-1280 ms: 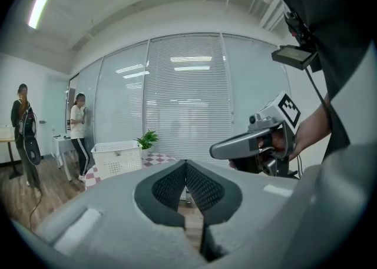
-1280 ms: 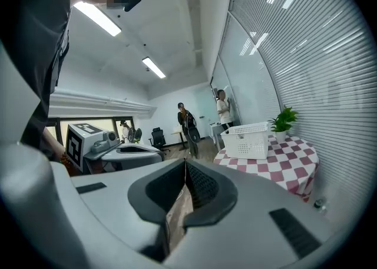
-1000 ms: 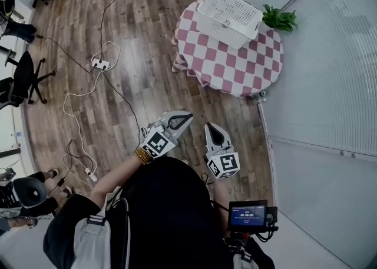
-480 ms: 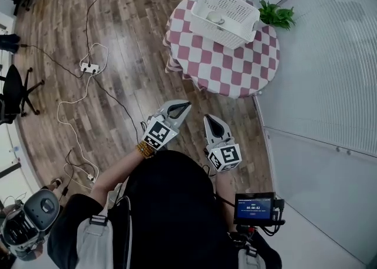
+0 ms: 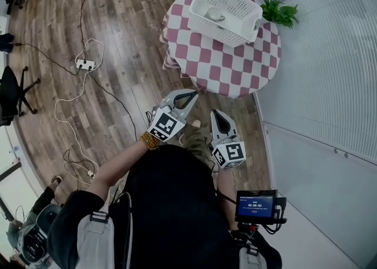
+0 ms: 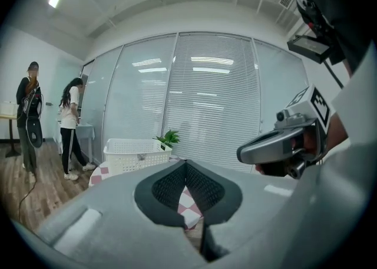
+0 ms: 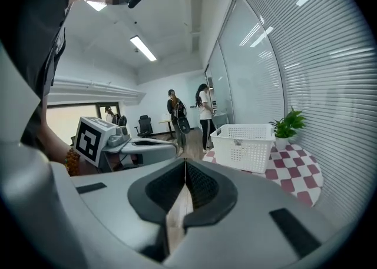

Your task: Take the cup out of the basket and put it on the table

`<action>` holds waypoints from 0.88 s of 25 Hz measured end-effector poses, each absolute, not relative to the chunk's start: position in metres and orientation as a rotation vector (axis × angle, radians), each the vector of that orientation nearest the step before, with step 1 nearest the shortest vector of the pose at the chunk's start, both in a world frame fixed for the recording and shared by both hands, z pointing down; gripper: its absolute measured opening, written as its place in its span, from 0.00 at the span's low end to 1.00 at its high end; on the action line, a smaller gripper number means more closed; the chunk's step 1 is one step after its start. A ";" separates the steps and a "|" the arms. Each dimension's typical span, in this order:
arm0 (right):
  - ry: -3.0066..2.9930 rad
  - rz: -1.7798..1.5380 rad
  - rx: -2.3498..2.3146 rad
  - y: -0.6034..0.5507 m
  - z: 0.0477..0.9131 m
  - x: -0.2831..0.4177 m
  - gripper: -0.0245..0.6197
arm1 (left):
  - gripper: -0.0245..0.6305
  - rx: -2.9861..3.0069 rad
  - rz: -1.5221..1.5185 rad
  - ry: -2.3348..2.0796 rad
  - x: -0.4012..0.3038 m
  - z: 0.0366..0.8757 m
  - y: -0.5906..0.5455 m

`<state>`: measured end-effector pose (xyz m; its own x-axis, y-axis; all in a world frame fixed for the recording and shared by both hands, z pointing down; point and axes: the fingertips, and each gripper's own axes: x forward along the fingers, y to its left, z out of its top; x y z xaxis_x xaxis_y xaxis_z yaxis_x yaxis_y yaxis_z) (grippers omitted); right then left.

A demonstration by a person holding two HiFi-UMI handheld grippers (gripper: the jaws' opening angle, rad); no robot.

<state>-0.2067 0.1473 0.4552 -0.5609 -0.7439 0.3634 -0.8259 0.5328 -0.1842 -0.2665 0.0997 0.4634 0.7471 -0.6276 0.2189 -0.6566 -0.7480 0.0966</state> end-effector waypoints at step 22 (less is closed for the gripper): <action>-2.802 0.526 1.185 -0.027 0.453 -0.005 0.05 | 0.04 2.707 0.405 -1.241 -0.068 0.460 -0.015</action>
